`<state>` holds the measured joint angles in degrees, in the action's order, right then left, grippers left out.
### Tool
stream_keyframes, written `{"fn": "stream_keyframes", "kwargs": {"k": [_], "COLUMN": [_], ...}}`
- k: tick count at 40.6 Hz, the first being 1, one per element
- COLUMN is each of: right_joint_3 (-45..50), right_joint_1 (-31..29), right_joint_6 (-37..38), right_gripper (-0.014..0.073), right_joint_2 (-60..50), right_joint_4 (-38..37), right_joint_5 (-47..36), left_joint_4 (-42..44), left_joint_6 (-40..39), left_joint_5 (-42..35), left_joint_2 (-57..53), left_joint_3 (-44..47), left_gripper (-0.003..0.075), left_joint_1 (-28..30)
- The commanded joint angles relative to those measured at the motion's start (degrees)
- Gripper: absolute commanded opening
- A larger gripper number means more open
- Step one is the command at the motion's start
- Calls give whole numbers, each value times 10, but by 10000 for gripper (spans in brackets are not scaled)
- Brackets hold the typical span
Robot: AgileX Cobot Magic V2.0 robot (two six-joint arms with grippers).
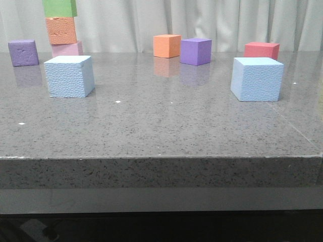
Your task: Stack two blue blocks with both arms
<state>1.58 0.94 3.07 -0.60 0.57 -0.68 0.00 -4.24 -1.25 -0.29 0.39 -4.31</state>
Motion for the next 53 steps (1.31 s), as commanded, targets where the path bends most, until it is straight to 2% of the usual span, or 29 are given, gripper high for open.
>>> {"fn": "stream_keyframes", "kwargs": {"k": [1,6,10,16,22,29,39,53], "right_joint_3": [-3,-11,-53,-150,-250,-332,-346,-346], "right_joint_1": [-4,-4,-4,-4,-4,-4,-4,-4], "right_joint_6": [0,0,0,-1,-1,-8,-9,-9], "right_gripper": [-119,-119,-119,-119,-119,-119,-119,-119], "right_joint_2": [-10,-10,-10,4,70,164,241,249], "right_joint_4": [-6,-6,-6,-6,-6,-11,-10,-10], "right_joint_5": [-56,-54,-12,110,220,283,274,266], "left_joint_4": [-6,-6,-6,0,0,-7,-8,-8], "left_joint_6": [1,1,1,1,1,1,1,1], "left_joint_5": [-63,-90,-63,63,184,305,294,293], "left_joint_2": [-10,-10,-9,17,91,180,236,253], "left_joint_3": [0,-11,-63,-186,-311,-420,-428,-420], "left_gripper": [-20,-20,-20,-20,-20,-20,-20,-20], "left_joint_1": [-5,-5,-5,-5,-5,-5,-5,-5]}}
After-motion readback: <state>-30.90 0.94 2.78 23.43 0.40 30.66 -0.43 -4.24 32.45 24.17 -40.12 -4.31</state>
